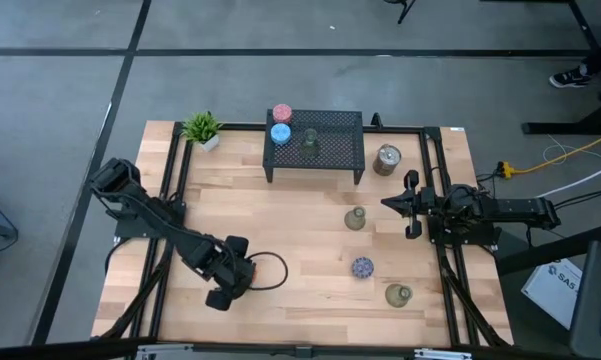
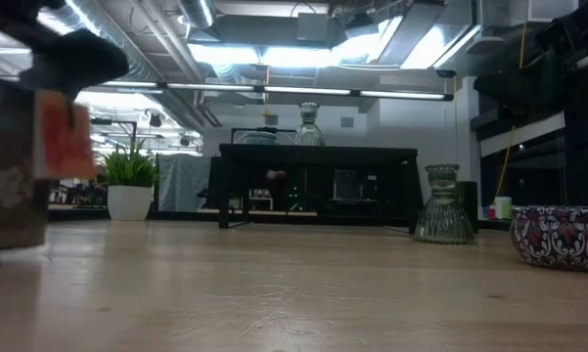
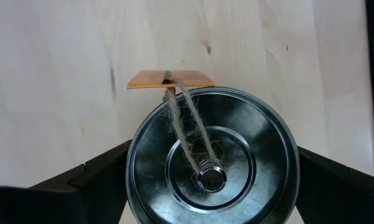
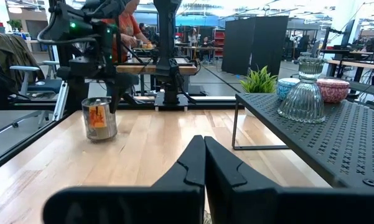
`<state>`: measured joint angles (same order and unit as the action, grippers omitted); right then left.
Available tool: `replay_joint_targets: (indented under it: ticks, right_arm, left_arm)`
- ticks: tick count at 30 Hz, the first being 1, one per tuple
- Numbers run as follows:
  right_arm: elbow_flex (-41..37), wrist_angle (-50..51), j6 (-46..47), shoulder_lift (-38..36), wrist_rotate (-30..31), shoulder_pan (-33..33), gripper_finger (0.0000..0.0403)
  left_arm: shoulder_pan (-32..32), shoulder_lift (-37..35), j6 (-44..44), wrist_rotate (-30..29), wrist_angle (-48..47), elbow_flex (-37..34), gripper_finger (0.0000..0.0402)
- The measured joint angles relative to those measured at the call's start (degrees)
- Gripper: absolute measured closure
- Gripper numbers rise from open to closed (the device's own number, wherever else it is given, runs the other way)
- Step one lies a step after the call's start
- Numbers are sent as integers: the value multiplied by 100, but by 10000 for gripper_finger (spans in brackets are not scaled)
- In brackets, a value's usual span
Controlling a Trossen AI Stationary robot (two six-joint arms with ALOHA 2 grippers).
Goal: Pick & Place candle stick holders
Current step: Put the bottom silver scented candle on the shelf
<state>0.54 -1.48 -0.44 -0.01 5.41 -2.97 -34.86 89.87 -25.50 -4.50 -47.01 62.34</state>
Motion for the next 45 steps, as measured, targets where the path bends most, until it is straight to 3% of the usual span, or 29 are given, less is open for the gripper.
replay_joint_targets:
  ticks: [5,21,45]
  right_arm:
    - [2,-1,-1,0,0,-1,402]
    - [0,0,-1,0,-1,0,402]
    - [2,-1,-1,0,0,0,402]
  left_arm:
    - [350,-6,188,23,-487,375,41]
    - [1736,-9,207,338,-679,1041,43]
    - [3893,-12,1676,259,-1412,2329,43]
